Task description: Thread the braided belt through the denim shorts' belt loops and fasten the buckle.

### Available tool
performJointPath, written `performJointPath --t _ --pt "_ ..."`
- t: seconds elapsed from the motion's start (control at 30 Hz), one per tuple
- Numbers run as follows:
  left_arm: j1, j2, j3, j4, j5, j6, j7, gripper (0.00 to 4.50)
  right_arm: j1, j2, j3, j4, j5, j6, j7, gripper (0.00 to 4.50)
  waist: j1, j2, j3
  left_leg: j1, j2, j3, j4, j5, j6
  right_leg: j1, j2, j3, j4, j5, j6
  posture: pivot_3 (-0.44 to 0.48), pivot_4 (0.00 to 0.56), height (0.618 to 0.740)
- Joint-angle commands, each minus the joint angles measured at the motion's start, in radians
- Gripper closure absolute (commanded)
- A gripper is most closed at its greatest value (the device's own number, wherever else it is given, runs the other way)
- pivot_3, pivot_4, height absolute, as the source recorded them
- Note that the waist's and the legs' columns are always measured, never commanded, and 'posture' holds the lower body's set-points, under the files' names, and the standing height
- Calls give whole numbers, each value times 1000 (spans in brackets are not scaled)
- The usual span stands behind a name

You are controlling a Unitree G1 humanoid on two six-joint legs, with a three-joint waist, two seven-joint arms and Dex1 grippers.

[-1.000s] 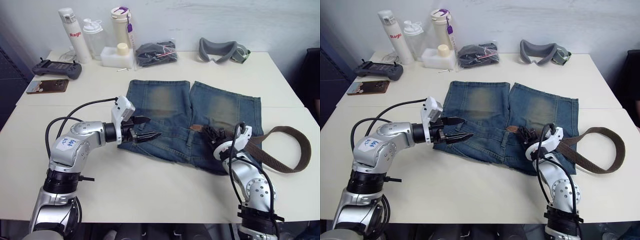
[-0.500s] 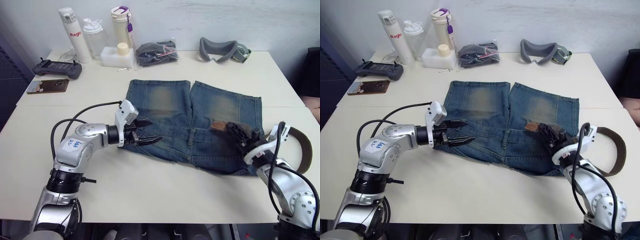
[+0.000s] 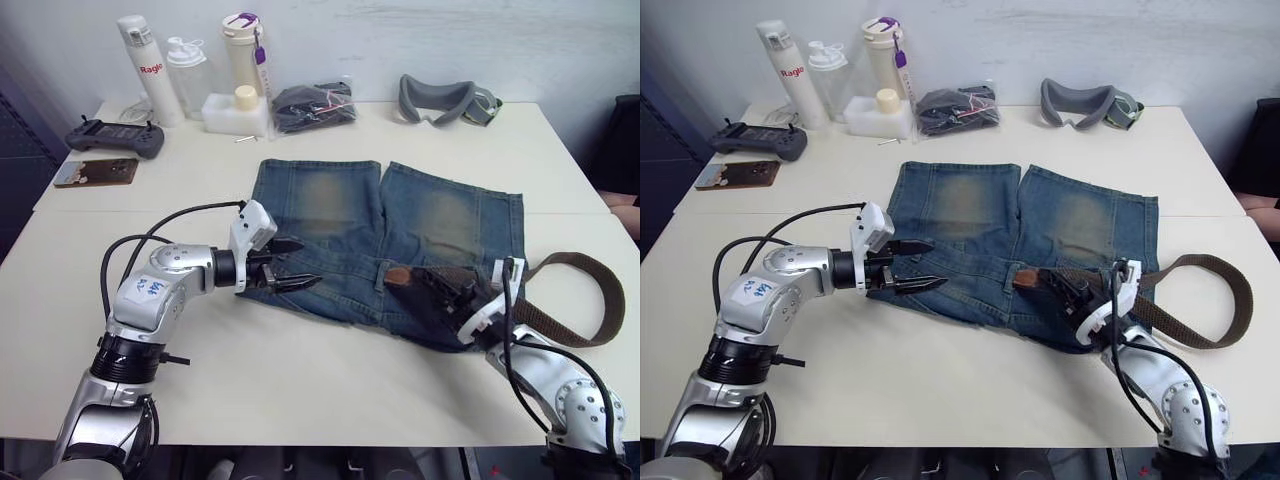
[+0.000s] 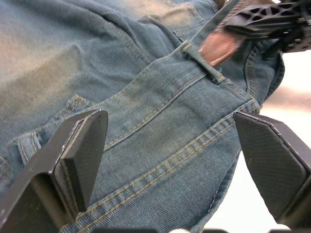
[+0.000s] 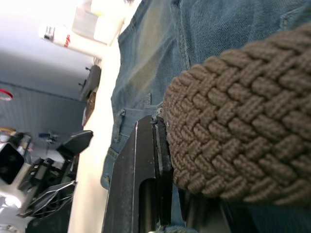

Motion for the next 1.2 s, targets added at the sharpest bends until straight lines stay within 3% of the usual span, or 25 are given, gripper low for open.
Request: performJointPath --t 0.03,0.37,0.73,0.9,1.1,1.2 --pt "15 15 9 -49 8 -32 -8 0 -13 -19 4 6 -69 7 69 4400 1 0 0 0 0 0 0 0 0 0 0 0 0 0 0 0 150 738" --pt "15 13 11 -40 22 -59 4 0 -5 -30 16 39 -201 28 185 4400 1 0 0 0 0 0 0 0 0 0 0 0 0 0 0 0 150 738" --pt "10 6 9 -45 25 -53 1 0 -81 170 46 51 -125 43 174 4400 -1 0 0 0 1 0 -1 0 -1 0 1 0 0 0 0 0 150 738" --pt "11 10 13 -50 22 -45 1 0 -144 165 168 147 -334 78 177 4400 -4 0 0 1 1 0 -1 0 -1 0 0 0 0 0 0 0 150 738" --pt "7 14 14 -33 30 -53 0 0 -194 293 193 187 -426 49 154 4400 -21 -4 -2 4 1 0 -4 1 -3 1 1 0 1 0 -2 0 150 738" --pt "16 14 13 -34 32 -58 -2 0 -145 316 110 132 -358 55 132 3219 -22 -4 -2 4 1 0 -5 1 -3 0 0 0 1 0 -2 0 150 738"
